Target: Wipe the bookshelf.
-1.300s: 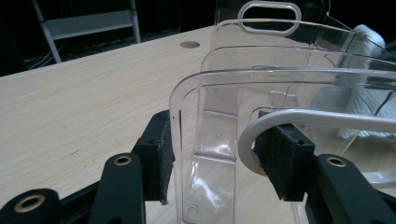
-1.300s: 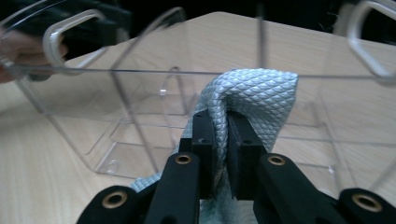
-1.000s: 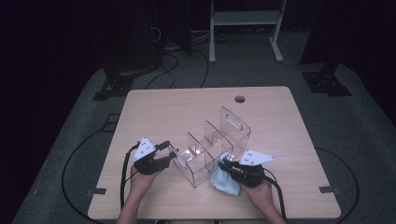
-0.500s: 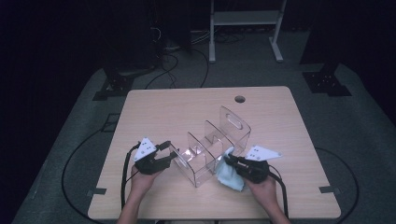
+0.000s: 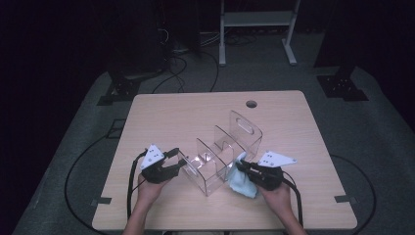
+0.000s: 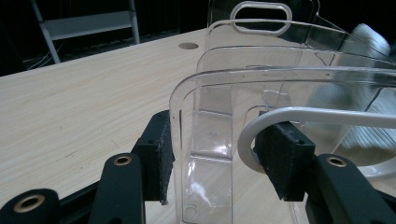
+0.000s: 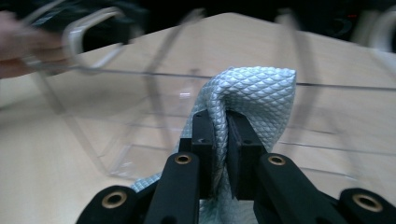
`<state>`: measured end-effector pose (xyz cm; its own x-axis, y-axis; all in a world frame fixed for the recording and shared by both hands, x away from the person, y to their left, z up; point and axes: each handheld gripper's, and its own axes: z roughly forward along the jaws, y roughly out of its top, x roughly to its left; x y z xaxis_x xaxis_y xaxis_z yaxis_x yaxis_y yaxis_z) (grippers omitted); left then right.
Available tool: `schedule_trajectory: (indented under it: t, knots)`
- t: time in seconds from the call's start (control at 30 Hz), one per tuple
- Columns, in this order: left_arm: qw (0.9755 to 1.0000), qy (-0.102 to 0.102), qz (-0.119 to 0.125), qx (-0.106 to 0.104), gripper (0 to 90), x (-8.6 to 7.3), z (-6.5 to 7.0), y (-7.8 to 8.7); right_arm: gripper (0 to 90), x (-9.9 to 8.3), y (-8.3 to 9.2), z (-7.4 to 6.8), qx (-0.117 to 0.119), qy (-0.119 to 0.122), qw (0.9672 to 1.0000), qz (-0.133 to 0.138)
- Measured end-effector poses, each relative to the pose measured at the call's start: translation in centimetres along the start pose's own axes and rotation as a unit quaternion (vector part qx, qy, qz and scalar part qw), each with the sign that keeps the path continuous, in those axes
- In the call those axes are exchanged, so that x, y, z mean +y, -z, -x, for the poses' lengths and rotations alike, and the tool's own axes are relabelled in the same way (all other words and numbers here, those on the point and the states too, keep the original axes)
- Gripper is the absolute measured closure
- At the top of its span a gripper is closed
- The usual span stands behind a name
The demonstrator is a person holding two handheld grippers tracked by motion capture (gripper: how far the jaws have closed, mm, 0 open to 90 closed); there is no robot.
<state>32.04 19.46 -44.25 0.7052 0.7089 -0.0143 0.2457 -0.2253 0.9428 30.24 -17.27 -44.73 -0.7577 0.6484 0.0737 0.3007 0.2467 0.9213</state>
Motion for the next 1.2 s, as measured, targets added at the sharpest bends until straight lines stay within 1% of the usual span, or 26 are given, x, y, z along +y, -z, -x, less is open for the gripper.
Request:
schedule_trajectory:
  t: [0.07,0.13,0.2,0.23,0.27,0.33,0.4,0.43,0.47,0.5,0.57,0.6,0.63,0.67,0.7,0.73,0.77,0.83,0.87,0.9,0.93,0.97,1.03,1.07,1.13,1.2]
  knots:
    - [1.0000,0.000,0.000,-0.001,47.5,0.0,0.0,0.0,82.2,0.0,0.1,0.4,-0.004,-0.011,0.9999,0.003]
    - [1.0000,0.000,0.000,-0.001,47.5,0.0,0.0,0.0,82.2,-0.1,0.0,-0.2,-0.001,-0.008,1.0000,0.004]
    - [1.0000,0.000,0.000,-0.001,47.5,0.0,-0.1,0.0,82.2,-0.1,-0.4,-1.1,0.028,-0.006,0.9996,0.002]
    - [1.0000,0.000,0.000,-0.001,47.5,0.0,-0.1,0.0,82.2,-0.1,-0.5,-1.5,0.027,0.006,0.9996,-0.003]
    - [1.0000,0.001,0.000,0.000,47.4,0.0,-0.1,0.0,82.3,0.0,-0.5,-1.6,0.023,0.015,0.9996,-0.005]
    - [1.0000,0.002,0.001,0.000,47.5,0.0,-0.1,0.0,82.2,0.1,-0.4,-0.9,0.019,0.007,0.9998,-0.008]
    - [1.0000,0.000,0.000,0.000,47.5,0.0,0.0,0.0,82.2,0.1,-0.1,0.2,-0.001,-0.008,1.0000,0.000]
    - [1.0000,0.001,0.001,0.000,47.5,0.0,0.0,-0.1,82.2,0.0,0.0,0.8,-0.007,-0.018,0.9998,0.002]
    - [1.0000,0.001,0.001,0.000,47.5,0.0,0.0,-0.1,82.3,-0.2,0.0,1.1,-0.007,-0.030,0.9995,0.005]
    - [1.0000,0.001,0.001,0.000,47.4,0.0,0.0,-0.1,82.3,-0.3,0.0,1.2,-0.005,-0.035,0.9993,0.009]
    - [1.0000,0.000,0.001,-0.001,47.4,0.0,0.0,0.0,82.3,-0.3,-0.2,0.5,-0.001,-0.026,0.9996,0.007]
    - [1.0000,0.000,0.001,-0.001,47.4,0.0,0.0,0.0,82.3,-0.4,-0.4,-0.2,0.011,-0.013,0.9998,0.002]
    - [1.0000,-0.001,0.000,-0.001,47.5,0.0,0.0,0.0,82.3,-0.4,-0.6,-0.5,0.017,-0.007,0.9998,-0.003]
    - [1.0000,-0.001,0.000,-0.001,47.4,0.0,0.0,0.0,82.2,-0.5,-0.7,-0.8,0.019,0.003,0.9998,-0.009]
    - [1.0000,0.001,0.001,-0.001,47.4,0.0,0.0,0.0,82.1,-0.5,-0.7,-0.7,0.015,0.005,0.9998,-0.015]
    - [1.0000,0.002,0.002,-0.001,47.4,0.0,0.1,0.0,82.1,-0.5,-0.6,-0.1,0.005,-0.007,0.9998,-0.015]
    - [1.0000,0.002,0.002,-0.001,47.4,0.0,0.1,0.0,82.2,-0.5,-0.5,0.3,-0.001,-0.014,0.9998,-0.014]
    - [1.0000,0.002,0.002,-0.001,47.4,0.0,0.1,0.0,82.2,-0.6,-0.3,1.3,-0.011,-0.030,0.9994,-0.009]
    - [1.0000,0.001,0.002,-0.002,47.4,0.0,0.1,0.0,82.2,-0.7,-0.3,1.5,-0.013,-0.033,0.9994,-0.008]
    - [1.0000,0.001,0.001,-0.002,47.4,0.0,0.1,0.0,82.1,-0.7,-0.4,1.4,-0.013,-0.031,0.9994,-0.007]
    - [1.0000,0.001,0.002,-0.002,47.4,0.0,0.1,0.0,82.1,-0.8,-0.5,1.1,-0.012,-0.030,0.9994,-0.007]
    - [1.0000,0.001,0.002,-0.003,47.4,0.0,0.1,0.0,82.1,-0.8,-0.6,0.8,-0.007,-0.028,0.9996,-0.008]
    - [1.0000,0.001,0.001,-0.003,47.4,0.0,0.1,0.0,82.0,-1.0,-1.0,0.0,0.019,-0.018,0.9995,-0.017]
    - [1.0000,0.000,0.002,-0.003,47.4,0.0,0.0,0.0,82.0,-1.1,-1.1,-0.2,0.018,-0.012,0.9996,-0.020]
    - [1.0000,0.001,0.002,-0.003,47.4,0.0,0.0,0.1,82.0,-1.0,-1.0,0.2,0.013,-0.016,0.9995,-0.023]
    - [1.0000,0.002,0.003,-0.002,47.4,0.0,0.1,0.0,82.1,-0.8,-0.7,1.1,-0.009,-0.024,0.9995,-0.017]
